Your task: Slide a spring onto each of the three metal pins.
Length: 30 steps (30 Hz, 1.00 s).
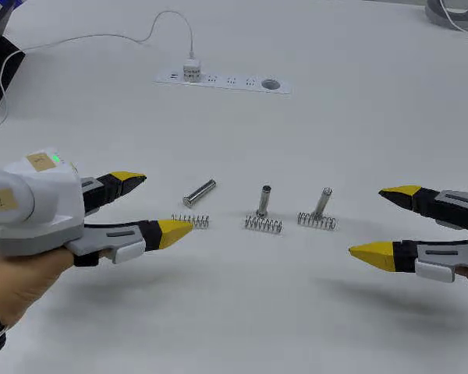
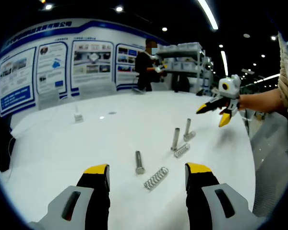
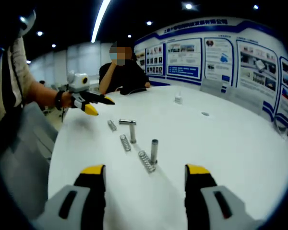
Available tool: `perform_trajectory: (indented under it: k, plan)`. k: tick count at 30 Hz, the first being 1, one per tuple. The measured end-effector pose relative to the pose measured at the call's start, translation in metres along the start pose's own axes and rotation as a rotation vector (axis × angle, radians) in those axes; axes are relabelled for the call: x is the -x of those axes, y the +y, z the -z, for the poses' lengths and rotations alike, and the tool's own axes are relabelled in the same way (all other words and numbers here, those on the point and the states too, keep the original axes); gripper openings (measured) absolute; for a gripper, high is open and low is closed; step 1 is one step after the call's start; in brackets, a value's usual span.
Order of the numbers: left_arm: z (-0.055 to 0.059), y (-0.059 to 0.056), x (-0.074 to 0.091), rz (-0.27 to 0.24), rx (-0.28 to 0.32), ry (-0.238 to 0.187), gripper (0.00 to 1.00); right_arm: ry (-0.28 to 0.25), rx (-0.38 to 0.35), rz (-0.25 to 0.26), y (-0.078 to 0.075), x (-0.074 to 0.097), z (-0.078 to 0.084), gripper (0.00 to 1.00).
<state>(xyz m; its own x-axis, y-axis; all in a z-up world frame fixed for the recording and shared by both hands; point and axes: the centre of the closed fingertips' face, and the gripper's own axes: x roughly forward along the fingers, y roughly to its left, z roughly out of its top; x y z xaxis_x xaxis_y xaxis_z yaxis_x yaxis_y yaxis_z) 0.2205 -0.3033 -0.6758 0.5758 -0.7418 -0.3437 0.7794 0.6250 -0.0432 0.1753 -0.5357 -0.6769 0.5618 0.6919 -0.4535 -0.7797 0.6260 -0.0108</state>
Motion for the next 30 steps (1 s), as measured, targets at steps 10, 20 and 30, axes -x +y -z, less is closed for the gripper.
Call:
perform_trajectory:
  k: [10, 20, 30]
  plan:
    - [-0.008, 0.009, -0.019, 0.005, -0.024, 0.026, 0.54, 0.007, -0.007, 0.005, 0.000, 0.001, 0.002, 0.68]
    - [-0.006, 0.011, -0.040, 0.023, -0.043, 0.078, 0.46, 0.012, -0.013, 0.005, 0.001, 0.000, 0.004, 0.68]
    - [-0.004, 0.020, -0.058, 0.015, -0.048, 0.149, 0.37, 0.017, -0.015, 0.001, 0.002, -0.001, 0.006, 0.68]
